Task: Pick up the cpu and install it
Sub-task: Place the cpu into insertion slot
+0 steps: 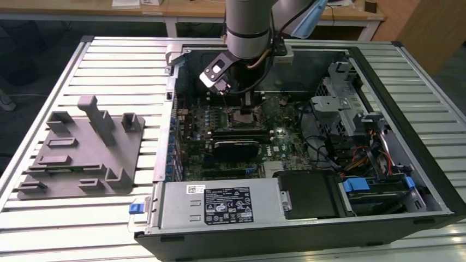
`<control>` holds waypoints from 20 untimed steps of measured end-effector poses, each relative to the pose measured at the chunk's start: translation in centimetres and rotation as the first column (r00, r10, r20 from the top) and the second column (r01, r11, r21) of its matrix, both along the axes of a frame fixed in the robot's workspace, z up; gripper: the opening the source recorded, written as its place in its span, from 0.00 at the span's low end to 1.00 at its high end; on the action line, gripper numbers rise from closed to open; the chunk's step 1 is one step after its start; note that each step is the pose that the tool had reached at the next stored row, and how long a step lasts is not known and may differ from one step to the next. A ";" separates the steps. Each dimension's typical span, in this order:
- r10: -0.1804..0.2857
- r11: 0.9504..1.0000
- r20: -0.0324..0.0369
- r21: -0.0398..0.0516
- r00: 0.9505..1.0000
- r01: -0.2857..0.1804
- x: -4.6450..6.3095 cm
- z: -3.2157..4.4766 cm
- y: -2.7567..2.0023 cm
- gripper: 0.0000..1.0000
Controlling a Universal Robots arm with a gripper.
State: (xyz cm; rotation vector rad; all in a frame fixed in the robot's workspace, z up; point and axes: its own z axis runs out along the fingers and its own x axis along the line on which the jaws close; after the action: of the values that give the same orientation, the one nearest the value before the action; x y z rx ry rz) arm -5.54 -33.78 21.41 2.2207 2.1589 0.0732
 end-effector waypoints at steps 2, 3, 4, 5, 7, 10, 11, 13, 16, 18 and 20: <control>0.000 1.000 0.000 0.000 1.000 0.000 0.0 -0.30 0.00 0.11; 0.000 1.000 0.000 0.000 1.000 0.000 0.0 -0.47 0.00 0.11; 0.000 1.000 0.000 0.000 1.000 0.000 0.0 -0.65 0.00 0.11; 0.000 1.000 0.000 0.000 1.000 0.000 0.0 -0.80 0.00 0.11; 0.000 1.000 0.000 0.000 1.000 0.000 0.0 -0.92 0.00 0.11; 0.000 1.000 0.000 0.000 1.000 0.000 0.0 -1.01 0.00 0.11; 0.000 1.000 0.000 0.000 1.000 0.000 0.0 -1.08 0.01 0.11; 0.000 1.000 0.000 0.000 1.000 0.000 0.0 -1.27 0.00 0.11; 0.000 1.000 0.000 0.000 1.000 0.000 0.0 -1.44 0.00 0.11; 0.000 1.000 0.000 0.000 1.000 0.000 0.0 -1.48 -0.01 0.11; 0.000 1.000 0.000 0.000 1.000 0.000 0.0 -1.52 0.00 0.11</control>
State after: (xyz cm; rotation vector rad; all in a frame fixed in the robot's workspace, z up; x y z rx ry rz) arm -5.54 -33.79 19.89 2.2208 2.1589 0.0728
